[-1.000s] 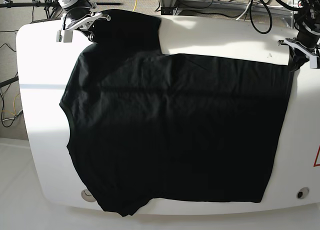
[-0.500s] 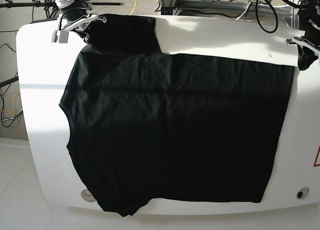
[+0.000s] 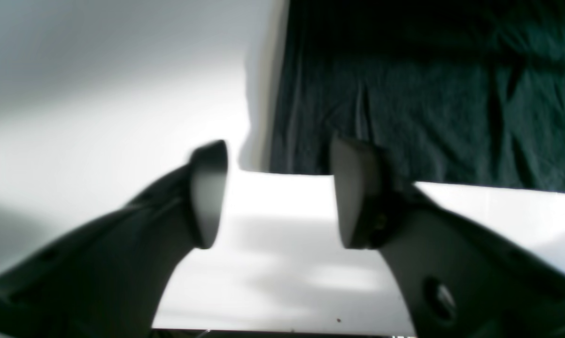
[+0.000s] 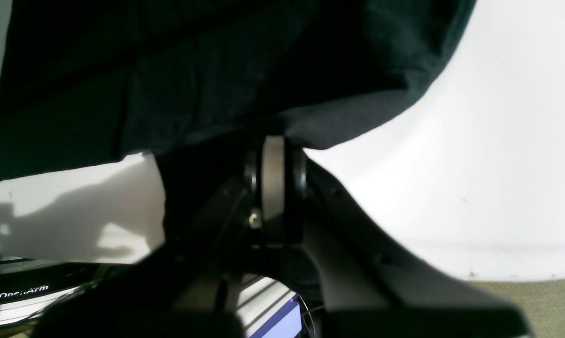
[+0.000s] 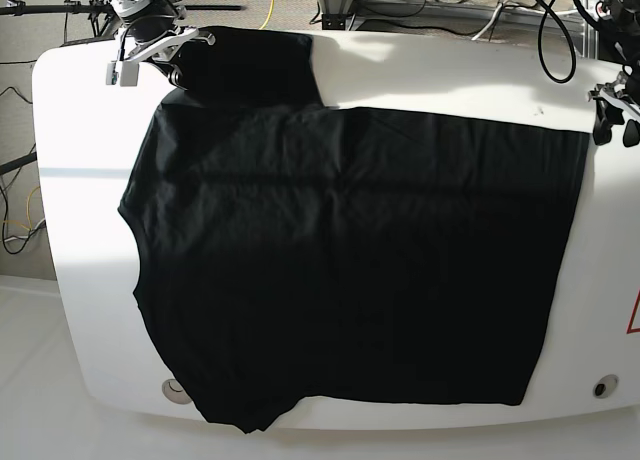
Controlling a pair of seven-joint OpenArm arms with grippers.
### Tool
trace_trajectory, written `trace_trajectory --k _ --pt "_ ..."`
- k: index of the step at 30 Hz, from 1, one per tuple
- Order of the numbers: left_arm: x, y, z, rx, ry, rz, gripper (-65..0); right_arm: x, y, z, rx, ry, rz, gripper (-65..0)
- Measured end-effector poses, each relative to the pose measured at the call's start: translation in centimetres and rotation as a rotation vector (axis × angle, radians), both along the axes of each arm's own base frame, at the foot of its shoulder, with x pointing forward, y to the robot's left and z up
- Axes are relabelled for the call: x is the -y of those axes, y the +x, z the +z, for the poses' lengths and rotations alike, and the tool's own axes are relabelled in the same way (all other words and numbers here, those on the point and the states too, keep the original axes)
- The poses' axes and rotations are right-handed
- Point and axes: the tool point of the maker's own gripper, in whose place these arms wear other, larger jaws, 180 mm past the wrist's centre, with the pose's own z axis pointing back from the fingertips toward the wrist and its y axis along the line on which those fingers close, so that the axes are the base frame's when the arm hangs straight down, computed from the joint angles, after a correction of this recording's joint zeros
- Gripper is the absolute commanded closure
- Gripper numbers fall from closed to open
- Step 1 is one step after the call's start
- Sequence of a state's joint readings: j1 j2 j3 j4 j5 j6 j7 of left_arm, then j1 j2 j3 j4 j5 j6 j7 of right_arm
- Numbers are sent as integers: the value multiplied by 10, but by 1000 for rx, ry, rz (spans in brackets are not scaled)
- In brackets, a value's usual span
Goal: Fold the T-shirt properly
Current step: 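Hold the shirt edge with both grippers and adjust the grip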
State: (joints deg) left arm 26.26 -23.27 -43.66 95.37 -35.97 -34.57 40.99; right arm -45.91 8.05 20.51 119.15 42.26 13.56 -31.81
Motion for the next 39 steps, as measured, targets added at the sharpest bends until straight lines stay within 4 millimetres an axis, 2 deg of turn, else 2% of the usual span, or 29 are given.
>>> trace_trajectory --k 5,15,21,26,30,39 --pt "3 13 1 32 -21 -13 -332 -1 1 0 2 1 1 0" --pt "-10 28 -3 78 -19 39 -336 1 0 0 -2 0 -2 0" --pt "-23 22 -31 25 -72 109 -347 -1 1 0 2 1 5 0" --pt "-24 19 -46 3 -118 132 -342 -2 2 0 5 4 6 0" --pt "-24 25 -57 -8 -152 149 -340 0 2 1 6 -1 4 0" --pt "-17 32 -64 -10 -176 136 -346 0 2 1 7 -1 4 0"
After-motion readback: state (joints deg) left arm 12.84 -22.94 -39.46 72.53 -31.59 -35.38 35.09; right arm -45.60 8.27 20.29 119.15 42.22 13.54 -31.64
